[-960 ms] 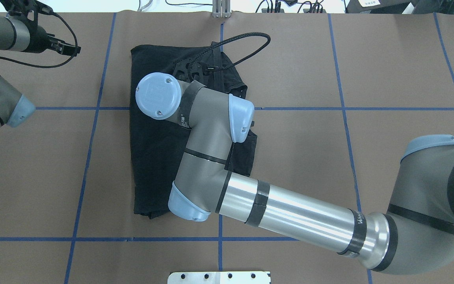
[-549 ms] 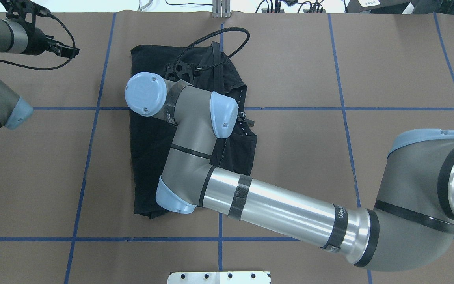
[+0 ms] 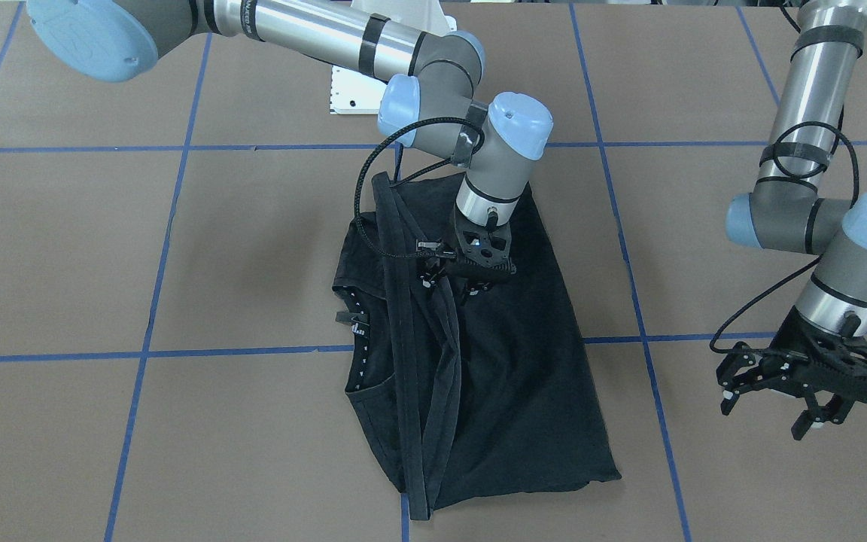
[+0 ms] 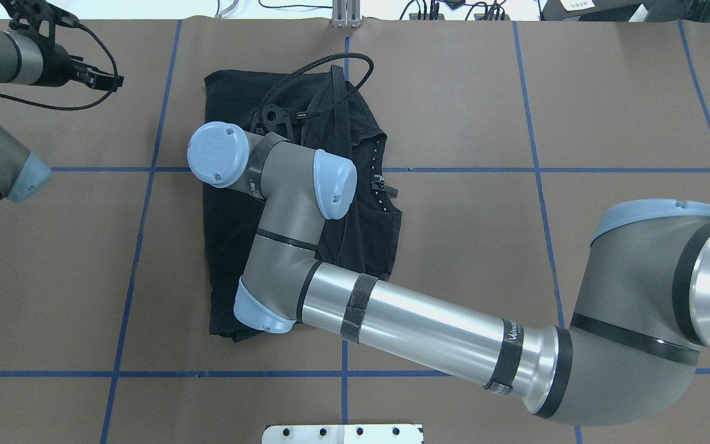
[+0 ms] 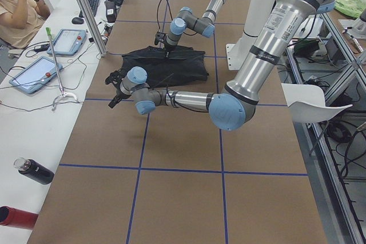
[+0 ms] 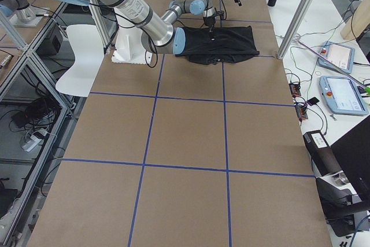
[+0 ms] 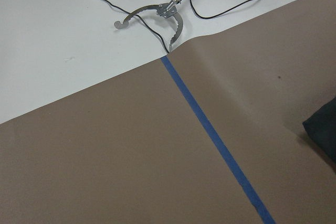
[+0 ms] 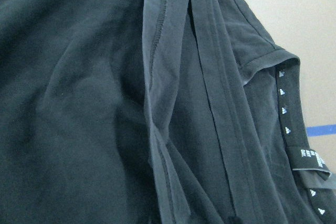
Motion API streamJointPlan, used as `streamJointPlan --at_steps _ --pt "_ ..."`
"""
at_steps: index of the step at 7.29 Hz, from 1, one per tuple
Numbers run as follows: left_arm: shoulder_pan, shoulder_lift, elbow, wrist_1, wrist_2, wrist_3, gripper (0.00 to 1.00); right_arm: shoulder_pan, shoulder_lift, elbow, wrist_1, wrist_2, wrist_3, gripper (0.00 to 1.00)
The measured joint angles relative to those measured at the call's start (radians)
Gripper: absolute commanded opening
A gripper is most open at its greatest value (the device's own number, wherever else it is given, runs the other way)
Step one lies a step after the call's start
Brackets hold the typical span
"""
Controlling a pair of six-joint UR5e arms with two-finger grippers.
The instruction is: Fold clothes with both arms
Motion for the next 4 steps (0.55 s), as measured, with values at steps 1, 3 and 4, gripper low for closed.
streamJointPlan --at_steps 1,3,4 --pt "0.0 0.0 0.0 0.001 0.0 0.0 1.0 -0.002 0.003 -0.004 0.003 0.0 0.0 0.02" --pt "0.002 0.0 0.001 0.001 0.0 0.0 1.0 -0.004 0.004 -0.005 0.003 0.001 -0.004 0.0" --pt "0.002 0.0 0.001 0.001 0.0 0.0 1.0 -0.005 0.004 -0.006 0.003 0.001 -0.006 0.0"
